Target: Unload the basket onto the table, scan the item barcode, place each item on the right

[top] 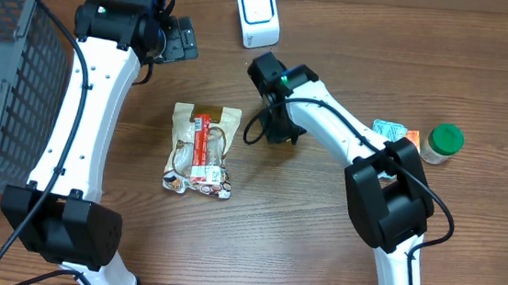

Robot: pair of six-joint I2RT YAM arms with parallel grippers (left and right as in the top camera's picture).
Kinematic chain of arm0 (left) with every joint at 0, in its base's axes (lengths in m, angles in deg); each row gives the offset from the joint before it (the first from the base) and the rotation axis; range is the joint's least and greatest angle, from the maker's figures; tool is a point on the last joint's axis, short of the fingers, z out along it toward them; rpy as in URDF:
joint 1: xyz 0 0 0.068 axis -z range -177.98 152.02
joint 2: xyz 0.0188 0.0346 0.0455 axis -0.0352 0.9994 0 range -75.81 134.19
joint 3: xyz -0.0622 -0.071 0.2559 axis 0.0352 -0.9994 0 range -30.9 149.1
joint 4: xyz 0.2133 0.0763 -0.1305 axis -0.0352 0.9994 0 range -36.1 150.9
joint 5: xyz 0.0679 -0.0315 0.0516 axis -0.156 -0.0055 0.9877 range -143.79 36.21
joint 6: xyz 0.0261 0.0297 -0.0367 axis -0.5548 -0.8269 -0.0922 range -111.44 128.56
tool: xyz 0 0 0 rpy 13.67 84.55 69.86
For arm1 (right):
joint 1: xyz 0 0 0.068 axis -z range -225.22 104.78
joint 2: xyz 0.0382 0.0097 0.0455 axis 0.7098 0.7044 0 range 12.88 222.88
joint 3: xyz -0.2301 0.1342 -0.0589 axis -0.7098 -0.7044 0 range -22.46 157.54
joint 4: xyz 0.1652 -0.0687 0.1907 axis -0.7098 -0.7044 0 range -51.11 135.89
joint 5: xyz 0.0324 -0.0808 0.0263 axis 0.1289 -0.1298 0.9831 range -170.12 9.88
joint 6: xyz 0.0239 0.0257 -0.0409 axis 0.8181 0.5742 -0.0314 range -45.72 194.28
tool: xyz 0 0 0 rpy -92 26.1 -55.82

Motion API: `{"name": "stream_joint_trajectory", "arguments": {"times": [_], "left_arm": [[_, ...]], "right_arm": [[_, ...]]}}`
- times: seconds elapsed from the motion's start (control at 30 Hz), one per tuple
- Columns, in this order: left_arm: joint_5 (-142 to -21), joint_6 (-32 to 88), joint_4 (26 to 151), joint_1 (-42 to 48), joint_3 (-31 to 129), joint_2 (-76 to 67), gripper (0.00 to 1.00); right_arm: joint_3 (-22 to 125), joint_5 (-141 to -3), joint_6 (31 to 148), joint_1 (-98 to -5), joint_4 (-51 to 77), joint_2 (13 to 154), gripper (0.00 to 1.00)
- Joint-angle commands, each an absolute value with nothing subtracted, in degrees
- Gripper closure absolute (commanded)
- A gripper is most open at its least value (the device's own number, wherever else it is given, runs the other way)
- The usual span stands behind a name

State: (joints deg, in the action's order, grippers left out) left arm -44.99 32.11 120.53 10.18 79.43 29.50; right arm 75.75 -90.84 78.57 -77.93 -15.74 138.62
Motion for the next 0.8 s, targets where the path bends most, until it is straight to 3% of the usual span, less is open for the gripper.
{"name": "stream_joint_trajectory", "arguments": {"times": [0.0, 0.07, 0.1, 0.13, 0.43, 0.5, 0.6, 0.77], "left_arm": [[-44.66, 31.26, 120.55, 10.29, 80.56, 28.0, 0.0], [-44.64, 31.26, 120.55, 10.29, 80.59, 28.0, 0.0], [-44.64, 31.26, 120.55, 10.29, 80.56, 28.0, 0.0], [-44.64, 31.26, 120.53, 10.29, 80.59, 28.0, 0.0], [-44.66, 31.26, 120.55, 10.29, 80.59, 28.0, 0.0], [-44.66, 31.26, 120.55, 10.29, 80.59, 28.0, 0.0], [-44.66, 31.26, 120.55, 10.29, 80.56, 28.0, 0.0], [-44.64, 31.26, 120.55, 10.29, 80.59, 28.0, 0.0]], "right_arm": [[72.74, -90.99, 78.97, -77.38, -13.2, 136.12, 0.9], [71.4, -90.95, 78.99, -77.38, -11.96, 136.12, 0.76], [71.21, -90.95, 78.99, -77.38, -11.83, 136.12, 0.61], [71.16, -90.95, 78.99, -77.34, -11.81, 136.12, 0.57], [71.42, -89.29, 79.03, -77.2, -10.39, 135.77, 0.52], [71.42, -89.07, 79.01, -76.94, -10.12, 135.77, 0.55], [71.4, -89.02, 79.03, -76.29, -10.52, 135.77, 0.74], [71.38, -88.98, 79.62, -75.06, -12.57, 135.77, 0.78]]}}
